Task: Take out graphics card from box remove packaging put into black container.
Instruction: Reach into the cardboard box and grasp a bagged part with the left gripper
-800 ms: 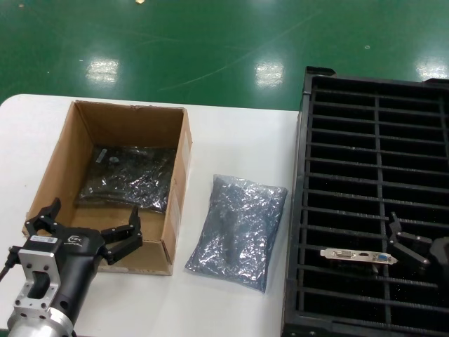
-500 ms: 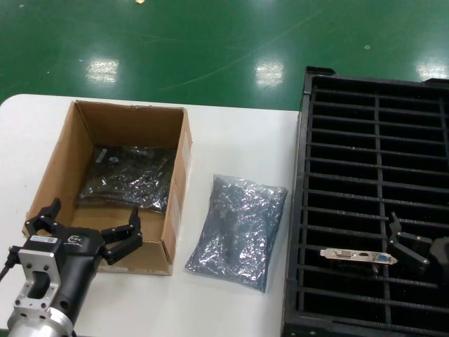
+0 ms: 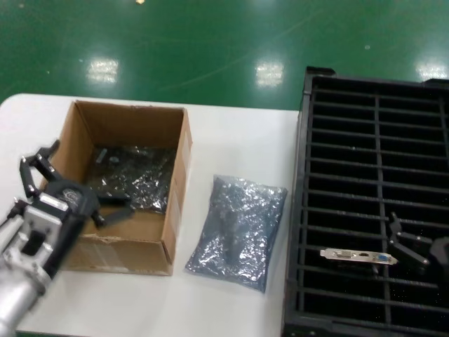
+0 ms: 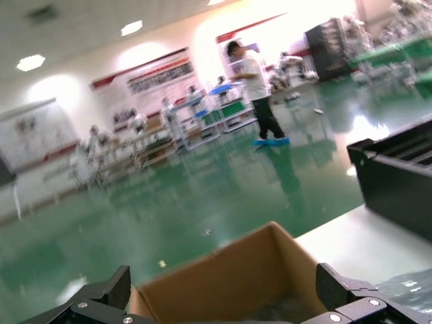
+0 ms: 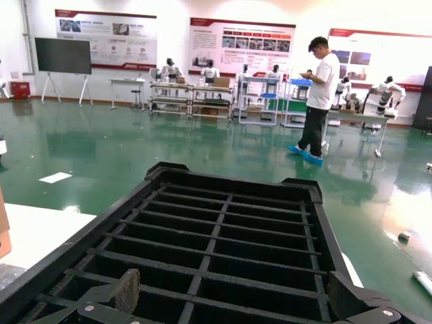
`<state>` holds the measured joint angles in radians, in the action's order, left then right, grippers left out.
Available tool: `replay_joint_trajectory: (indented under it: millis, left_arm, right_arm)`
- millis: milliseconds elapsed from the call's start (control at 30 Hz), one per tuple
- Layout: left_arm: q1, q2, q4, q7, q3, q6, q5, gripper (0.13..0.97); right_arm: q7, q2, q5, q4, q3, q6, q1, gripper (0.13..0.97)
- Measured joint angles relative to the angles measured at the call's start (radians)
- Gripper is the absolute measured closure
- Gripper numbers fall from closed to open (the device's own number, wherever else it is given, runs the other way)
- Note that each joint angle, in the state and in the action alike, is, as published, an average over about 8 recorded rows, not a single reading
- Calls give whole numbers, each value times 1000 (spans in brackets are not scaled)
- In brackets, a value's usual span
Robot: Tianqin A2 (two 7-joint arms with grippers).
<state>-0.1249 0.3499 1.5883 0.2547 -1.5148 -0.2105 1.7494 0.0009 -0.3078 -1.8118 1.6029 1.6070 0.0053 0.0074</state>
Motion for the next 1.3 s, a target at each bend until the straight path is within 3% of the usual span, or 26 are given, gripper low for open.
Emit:
replay_joint_trajectory:
  millis: [167,267,433,567,733,967,1167,1300]
  left_arm:
    - [-144,48,-121,194,27,-116,7,132]
    - [-243,84,-213,316,9,-190,-8,132]
    - [-427,151,-405,463,-101,-325,-77,132]
    - [-575,168,-586,528,-207,-408,-148,132]
    - [-745,133,-828,587,-309,-435,-232,132]
    - [-952,52,-1174,731,-400,-422,-310,132]
    - [-1080,-9,-1425,820,-442,-420,-346,132]
    - [-1120,-35,-1515,844,-455,-411,-359,135]
  right_arm:
    - [0,0,0,0,0,0,0,129]
    - [0,0,0,0,0,0,0,129]
    - [0,0,0,0,0,0,0,129]
    - [0,0,0,0,0,0,0,129]
    - [0,0,0,0,0,0,0,129]
    - [0,0,0,0,0,0,0,129]
    - [0,0,0,0,0,0,0,129]
    - [0,0,0,0,0,0,0,129]
